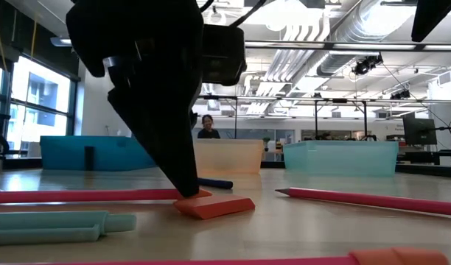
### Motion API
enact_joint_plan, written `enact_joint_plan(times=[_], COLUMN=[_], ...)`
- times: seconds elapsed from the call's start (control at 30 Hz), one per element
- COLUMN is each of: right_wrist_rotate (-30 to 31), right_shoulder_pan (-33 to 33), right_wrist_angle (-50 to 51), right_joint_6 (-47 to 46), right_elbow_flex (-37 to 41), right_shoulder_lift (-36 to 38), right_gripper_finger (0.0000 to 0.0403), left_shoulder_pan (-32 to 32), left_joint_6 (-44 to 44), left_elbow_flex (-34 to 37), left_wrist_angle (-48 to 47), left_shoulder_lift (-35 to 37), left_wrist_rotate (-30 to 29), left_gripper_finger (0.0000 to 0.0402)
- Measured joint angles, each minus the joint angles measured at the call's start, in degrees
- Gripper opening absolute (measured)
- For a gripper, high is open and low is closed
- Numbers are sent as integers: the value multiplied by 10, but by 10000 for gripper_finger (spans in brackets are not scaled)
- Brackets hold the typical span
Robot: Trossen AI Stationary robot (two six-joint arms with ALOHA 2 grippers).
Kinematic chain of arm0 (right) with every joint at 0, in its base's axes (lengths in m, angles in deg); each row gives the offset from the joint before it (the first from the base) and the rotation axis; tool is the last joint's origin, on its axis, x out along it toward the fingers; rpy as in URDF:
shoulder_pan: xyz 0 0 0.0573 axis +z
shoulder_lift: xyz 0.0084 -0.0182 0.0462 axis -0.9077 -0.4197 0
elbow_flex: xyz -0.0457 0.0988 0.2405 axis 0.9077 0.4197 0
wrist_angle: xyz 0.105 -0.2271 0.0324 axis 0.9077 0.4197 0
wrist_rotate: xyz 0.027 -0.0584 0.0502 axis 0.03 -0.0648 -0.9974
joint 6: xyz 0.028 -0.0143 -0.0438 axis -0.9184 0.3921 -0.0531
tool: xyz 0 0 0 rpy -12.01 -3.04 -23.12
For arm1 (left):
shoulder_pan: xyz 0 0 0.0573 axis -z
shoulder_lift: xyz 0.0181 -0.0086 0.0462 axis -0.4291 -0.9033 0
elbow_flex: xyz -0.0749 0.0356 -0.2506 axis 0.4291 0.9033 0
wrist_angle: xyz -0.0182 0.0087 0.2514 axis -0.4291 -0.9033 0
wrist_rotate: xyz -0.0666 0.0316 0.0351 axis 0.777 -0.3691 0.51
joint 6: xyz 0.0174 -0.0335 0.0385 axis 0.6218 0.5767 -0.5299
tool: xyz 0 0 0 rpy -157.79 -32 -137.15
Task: Sort crayons/erasers/pens/pencils in bins
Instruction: Put the top left pink pencil into the light green bin
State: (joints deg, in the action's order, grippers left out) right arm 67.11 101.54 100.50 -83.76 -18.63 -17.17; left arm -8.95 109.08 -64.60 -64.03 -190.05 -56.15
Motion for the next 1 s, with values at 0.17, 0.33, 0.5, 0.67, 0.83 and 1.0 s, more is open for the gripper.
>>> enact_joint_plan(times=[0.17, 0.33, 0.5, 0.67, 0.83, 1.0], right_wrist_rotate=[2, 4, 17, 20, 14, 12], right_shoulder_pan=[0, 0, 0, 0, 0, 2], right_wrist_angle=[0, 0, 0, 0, 0, 0], right_joint_6=[0, 0, 0, 0, -3, -4], right_elbow_flex=[0, 0, 0, 0, 0, 0], right_shoulder_lift=[0, 0, 0, 0, 0, 0], right_gripper_finger=[126, 126, 126, 126, 126, 126], left_shoulder_pan=[15, 23, 32, 35, 35, 34], left_joint_6=[-11, -28, -49, -59, -55, -25], left_elbow_flex=[0, 1, 2, 2, 2, 4], left_wrist_angle=[-6, -4, -4, -6, -3, 6], left_shoulder_lift=[-5, -6, -6, -6, -6, -6], left_wrist_rotate=[-58, -79, -102, -106, -104, -94], left_gripper_finger=[138, 110, 80, 47, 20, 15])
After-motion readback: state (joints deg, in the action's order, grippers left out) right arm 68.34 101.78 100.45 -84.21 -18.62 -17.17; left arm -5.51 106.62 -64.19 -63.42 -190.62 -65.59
